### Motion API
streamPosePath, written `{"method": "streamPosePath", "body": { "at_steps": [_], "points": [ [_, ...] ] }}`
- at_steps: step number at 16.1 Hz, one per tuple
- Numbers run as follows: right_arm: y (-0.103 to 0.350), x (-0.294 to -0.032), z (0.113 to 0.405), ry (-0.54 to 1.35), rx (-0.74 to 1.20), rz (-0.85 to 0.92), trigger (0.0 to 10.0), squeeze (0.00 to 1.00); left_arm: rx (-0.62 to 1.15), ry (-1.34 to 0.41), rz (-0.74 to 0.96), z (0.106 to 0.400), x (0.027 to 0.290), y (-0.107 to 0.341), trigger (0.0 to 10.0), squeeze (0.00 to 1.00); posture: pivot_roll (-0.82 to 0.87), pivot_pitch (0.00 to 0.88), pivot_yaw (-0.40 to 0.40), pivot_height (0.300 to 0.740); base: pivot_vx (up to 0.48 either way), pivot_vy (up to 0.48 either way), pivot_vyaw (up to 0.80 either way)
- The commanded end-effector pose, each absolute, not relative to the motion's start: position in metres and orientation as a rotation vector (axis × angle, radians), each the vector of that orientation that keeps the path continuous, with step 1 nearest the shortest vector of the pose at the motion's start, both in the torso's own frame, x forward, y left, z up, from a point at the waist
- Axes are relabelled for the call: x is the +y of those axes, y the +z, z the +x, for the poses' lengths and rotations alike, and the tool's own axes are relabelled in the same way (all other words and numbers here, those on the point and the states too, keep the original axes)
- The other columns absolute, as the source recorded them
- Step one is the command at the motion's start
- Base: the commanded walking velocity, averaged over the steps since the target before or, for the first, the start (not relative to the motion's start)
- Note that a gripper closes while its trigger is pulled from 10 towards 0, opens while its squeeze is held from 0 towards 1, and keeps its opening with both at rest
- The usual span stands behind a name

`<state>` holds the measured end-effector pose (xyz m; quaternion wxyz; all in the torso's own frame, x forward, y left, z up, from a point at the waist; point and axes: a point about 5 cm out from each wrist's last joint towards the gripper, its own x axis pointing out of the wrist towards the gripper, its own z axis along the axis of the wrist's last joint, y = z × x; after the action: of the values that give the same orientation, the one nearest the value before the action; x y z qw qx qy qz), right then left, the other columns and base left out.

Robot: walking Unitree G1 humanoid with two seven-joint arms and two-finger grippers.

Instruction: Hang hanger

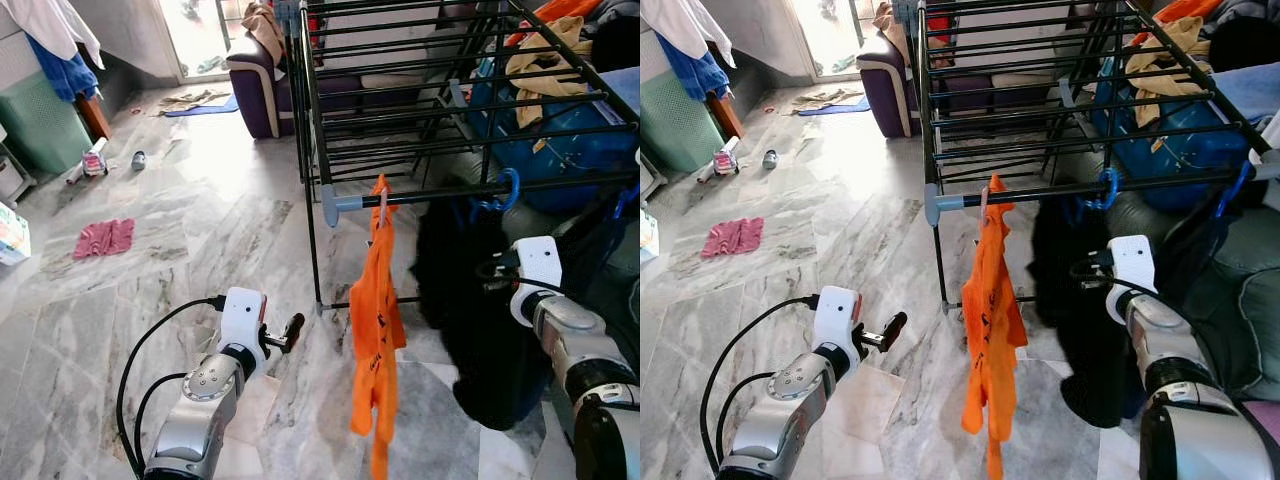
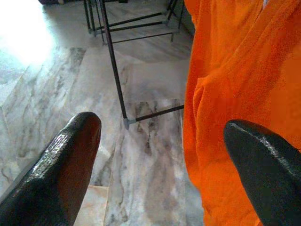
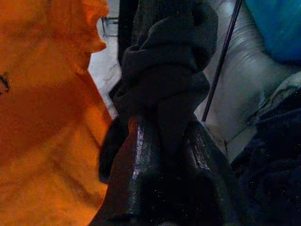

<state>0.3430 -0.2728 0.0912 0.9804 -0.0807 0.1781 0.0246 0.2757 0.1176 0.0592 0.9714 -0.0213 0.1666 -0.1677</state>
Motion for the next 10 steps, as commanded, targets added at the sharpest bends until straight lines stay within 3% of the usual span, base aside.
{"method": "streamPosePath", "body": {
  "at_steps": [1,4,6,7,8,9,10],
  "points": [
    [0.109,-0.269,0.351,0.046,0.231,-0.196,0.0,0.0,0.312,-0.322,-0.028,0.28,0.119,0.063,10.0,0.0,0.03,0.037,0.054,0.74,0.0,0.0,0.0],
    [0.127,-0.27,0.351,0.038,0.082,-0.226,0.0,0.0,0.295,-0.269,-0.027,0.283,0.123,0.064,10.0,0.0,0.03,0.025,0.046,0.74,0.0,0.0,0.0],
    [0.116,-0.267,0.33,0.024,0.025,-0.18,0.4,0.0,0.318,-0.247,-0.023,0.279,0.126,0.057,10.0,0.0,0.03,0.0,0.037,0.74,0.0,0.0,0.0],
    [0.107,-0.263,0.319,0.026,0.021,-0.162,1.8,0.0,0.312,-0.249,-0.016,0.279,0.126,0.057,10.0,0.0,0.03,0.0,0.038,0.74,0.0,0.0,0.0],
    [0.098,-0.256,0.308,0.031,0.023,-0.145,5.0,0.0,0.31,-0.244,-0.001,0.28,0.126,0.057,10.0,0.0,0.03,0.0,0.04,0.74,0.0,0.0,0.0],
    [0.09,-0.25,0.299,0.032,0.035,-0.134,10.0,0.0,0.306,-0.246,-0.003,0.28,0.126,0.057,10.0,0.0,0.02,0.0,0.043,0.74,0.0,0.0,0.0],
    [0.071,-0.237,0.287,0.024,0.08,-0.129,10.0,0.0,0.306,-0.258,0.0,0.281,0.124,0.055,10.0,0.0,0.02,0.0,0.05,0.74,0.0,0.0,0.0]
  ]
}}
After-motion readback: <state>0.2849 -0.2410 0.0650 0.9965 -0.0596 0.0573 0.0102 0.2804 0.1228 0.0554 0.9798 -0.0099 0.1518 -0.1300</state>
